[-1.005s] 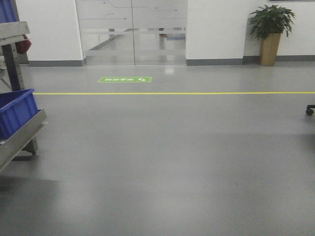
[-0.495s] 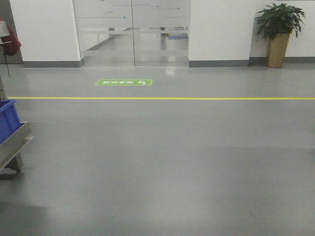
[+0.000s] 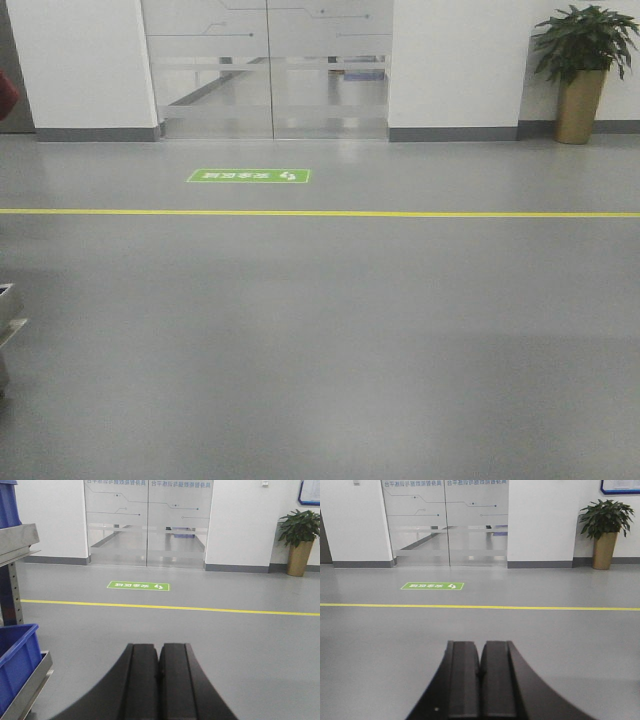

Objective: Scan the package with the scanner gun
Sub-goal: 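Drive forward toward the glass doors and begin turning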

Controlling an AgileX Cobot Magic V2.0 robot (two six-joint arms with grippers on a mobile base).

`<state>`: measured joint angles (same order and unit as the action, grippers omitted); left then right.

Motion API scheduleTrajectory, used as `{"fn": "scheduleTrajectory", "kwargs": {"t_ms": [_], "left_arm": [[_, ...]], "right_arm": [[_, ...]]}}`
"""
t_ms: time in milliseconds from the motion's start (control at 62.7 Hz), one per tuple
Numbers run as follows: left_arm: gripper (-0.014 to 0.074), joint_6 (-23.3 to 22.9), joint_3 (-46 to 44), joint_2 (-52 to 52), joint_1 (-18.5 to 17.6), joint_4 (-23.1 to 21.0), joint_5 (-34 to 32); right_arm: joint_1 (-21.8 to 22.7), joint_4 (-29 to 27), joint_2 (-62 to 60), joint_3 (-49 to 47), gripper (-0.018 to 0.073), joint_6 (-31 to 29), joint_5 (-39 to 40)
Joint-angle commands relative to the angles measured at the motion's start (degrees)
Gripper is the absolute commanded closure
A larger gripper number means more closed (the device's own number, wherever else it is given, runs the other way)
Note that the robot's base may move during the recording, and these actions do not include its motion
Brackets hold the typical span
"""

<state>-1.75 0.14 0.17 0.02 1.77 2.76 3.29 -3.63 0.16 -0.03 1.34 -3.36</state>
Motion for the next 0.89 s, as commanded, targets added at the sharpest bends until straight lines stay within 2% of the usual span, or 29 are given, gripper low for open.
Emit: {"fn": "scheduleTrajectory", "kwargs": {"t_ms": [0,527,878], "left_arm": [[0.0707,-0.2,-0.1,-0.2,0.2,0.1,-0.7],[0.0707,-0.2,-0.1,-0.2,0.3,0.1,-0.7],[0.0707,-0.2,-0.1,-0.2,3.6,0.1,-0.7]], "right_arm": [[0.2,-0.1,-0.2,0.0,0.0724,0.1,1.3],[0.2,-0.1,-0.2,0.0,0.0724,0.1,1.3],[0.2,-0.1,-0.2,0.0,0.0724,0.1,1.3]]}}
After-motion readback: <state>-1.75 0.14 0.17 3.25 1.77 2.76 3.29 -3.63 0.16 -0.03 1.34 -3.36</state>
